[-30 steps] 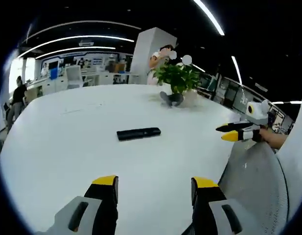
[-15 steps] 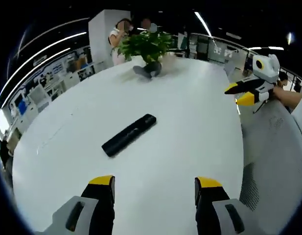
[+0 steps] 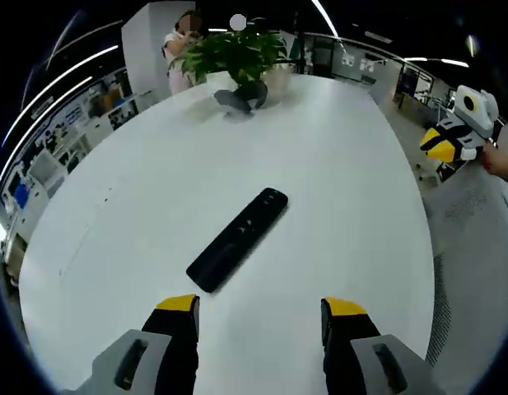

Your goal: Press the specified remote control buttons in sequence, fully releasing each button before pressing the next.

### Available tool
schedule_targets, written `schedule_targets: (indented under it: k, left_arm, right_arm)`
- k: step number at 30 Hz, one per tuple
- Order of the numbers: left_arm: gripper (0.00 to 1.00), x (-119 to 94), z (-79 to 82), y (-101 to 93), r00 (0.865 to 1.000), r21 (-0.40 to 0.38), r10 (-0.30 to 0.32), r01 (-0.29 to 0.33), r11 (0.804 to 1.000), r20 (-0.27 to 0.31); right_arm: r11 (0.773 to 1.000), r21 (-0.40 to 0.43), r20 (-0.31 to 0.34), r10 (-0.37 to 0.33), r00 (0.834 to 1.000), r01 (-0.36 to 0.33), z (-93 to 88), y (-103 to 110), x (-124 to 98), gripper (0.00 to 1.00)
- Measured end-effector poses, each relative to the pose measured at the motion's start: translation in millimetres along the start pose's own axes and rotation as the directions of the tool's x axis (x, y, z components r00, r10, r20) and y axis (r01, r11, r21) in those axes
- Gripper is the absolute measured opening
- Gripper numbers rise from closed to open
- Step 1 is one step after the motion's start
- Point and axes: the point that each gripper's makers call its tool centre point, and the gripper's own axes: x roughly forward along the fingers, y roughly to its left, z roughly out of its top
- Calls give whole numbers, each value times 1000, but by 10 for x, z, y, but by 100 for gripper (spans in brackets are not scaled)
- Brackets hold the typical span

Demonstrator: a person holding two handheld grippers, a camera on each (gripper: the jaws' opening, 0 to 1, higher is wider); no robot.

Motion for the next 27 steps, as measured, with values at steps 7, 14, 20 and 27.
schedule_targets:
  k: [7, 14, 20, 27]
  left_arm:
    - [69, 134, 18, 49, 996, 14, -55, 56, 998, -68]
    - [69, 227, 137, 104, 994, -45, -101, 99, 994, -35]
    - [55, 321, 149, 246, 991, -212, -118, 104, 972, -57]
    - [52, 441, 148, 279, 983, -25, -91, 88, 996, -157]
  right_arm:
    - [998, -44, -15, -47, 999, 46, -60, -81, 42, 3]
    - [995, 83, -18, -53, 998, 54, -114, -173, 20, 0]
    - [995, 80, -28, -52, 998, 54, -127, -149, 36, 0]
    - [998, 55, -60, -13, 998, 16, -192, -66, 93, 0]
